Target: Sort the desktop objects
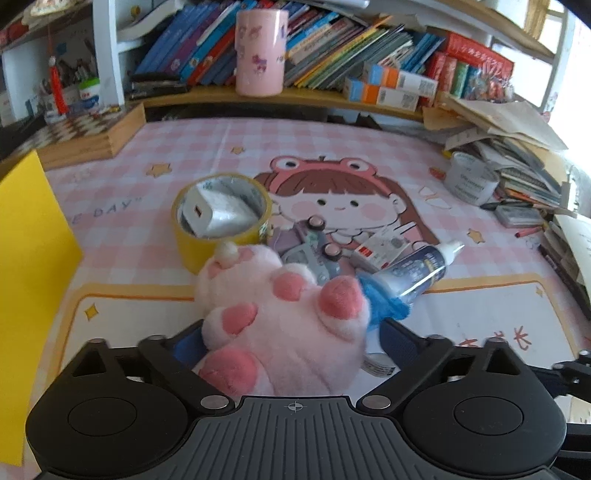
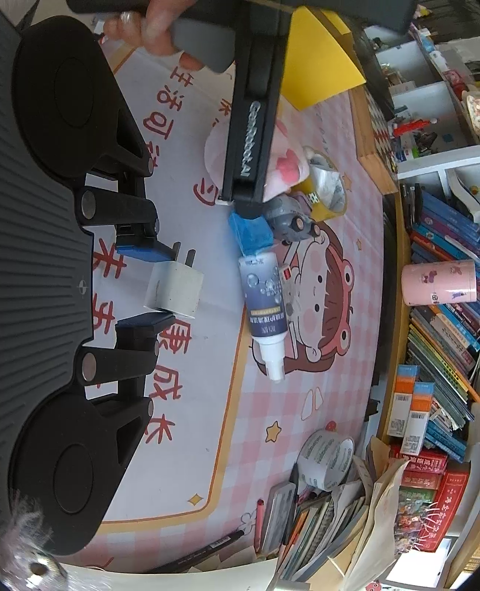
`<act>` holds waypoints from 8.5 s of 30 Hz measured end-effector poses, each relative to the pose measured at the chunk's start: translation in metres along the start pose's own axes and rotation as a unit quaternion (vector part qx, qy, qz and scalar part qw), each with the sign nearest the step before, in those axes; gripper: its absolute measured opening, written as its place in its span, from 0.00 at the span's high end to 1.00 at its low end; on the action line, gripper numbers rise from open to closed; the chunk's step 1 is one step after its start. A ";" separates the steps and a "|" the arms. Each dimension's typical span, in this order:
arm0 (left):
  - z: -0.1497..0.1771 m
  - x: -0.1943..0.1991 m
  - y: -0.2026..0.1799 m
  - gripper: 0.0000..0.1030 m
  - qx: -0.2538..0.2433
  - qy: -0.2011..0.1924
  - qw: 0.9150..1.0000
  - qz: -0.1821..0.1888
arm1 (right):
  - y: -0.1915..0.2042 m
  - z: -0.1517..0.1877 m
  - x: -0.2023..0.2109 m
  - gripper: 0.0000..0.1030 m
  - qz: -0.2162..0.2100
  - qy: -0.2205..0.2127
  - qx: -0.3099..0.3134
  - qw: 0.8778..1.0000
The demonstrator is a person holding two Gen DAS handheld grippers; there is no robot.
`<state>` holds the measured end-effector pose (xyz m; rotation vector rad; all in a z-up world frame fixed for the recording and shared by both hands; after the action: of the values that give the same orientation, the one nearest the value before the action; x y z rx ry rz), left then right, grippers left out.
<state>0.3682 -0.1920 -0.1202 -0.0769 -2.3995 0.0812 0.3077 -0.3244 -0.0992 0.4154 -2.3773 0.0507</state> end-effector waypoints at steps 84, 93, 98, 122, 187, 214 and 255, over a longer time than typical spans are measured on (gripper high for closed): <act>0.134 0.266 0.252 0.31 -0.001 -0.050 0.997 0.063 | 0.332 0.092 0.089 0.74 -0.021 0.005 0.010 1.000; 0.132 0.272 0.265 0.31 0.007 -0.061 0.997 0.051 | 0.350 0.087 0.086 0.74 -0.037 0.001 0.043 0.998; 0.131 0.276 0.271 0.31 0.009 -0.068 0.997 0.047 | 0.359 0.085 0.085 0.74 -0.045 -0.001 0.057 0.997; 0.125 0.276 0.297 0.31 0.035 -0.077 0.996 0.036 | 0.383 0.075 0.075 0.74 -0.052 0.000 0.093 0.994; -0.048 0.058 0.297 0.22 -0.132 0.021 0.991 0.001 | 0.320 -0.120 -0.183 0.73 -0.092 0.058 0.438 0.893; -0.064 0.130 0.281 0.01 -0.120 -0.115 0.986 -0.020 | 0.320 -0.137 -0.097 0.26 -0.093 -0.049 0.275 0.956; 0.080 0.287 0.277 0.00 -0.012 -0.171 0.983 -0.073 | 0.298 0.014 0.109 0.18 0.123 -0.179 -0.017 0.976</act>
<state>0.1117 0.1033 -0.0086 0.1108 -2.7403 -0.0045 0.1305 -0.0754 -0.0138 0.1163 -2.7704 0.0526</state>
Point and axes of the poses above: each gripper's, at about its wrist camera, not at the fingertips, and x roughly against the way its jaws point, y to its left, z to its underside, the point moved 9 cm from there along -x, roughly the way its jaws point, and after that the axes turned 8 degrees about -y, right-handed, at the moved point
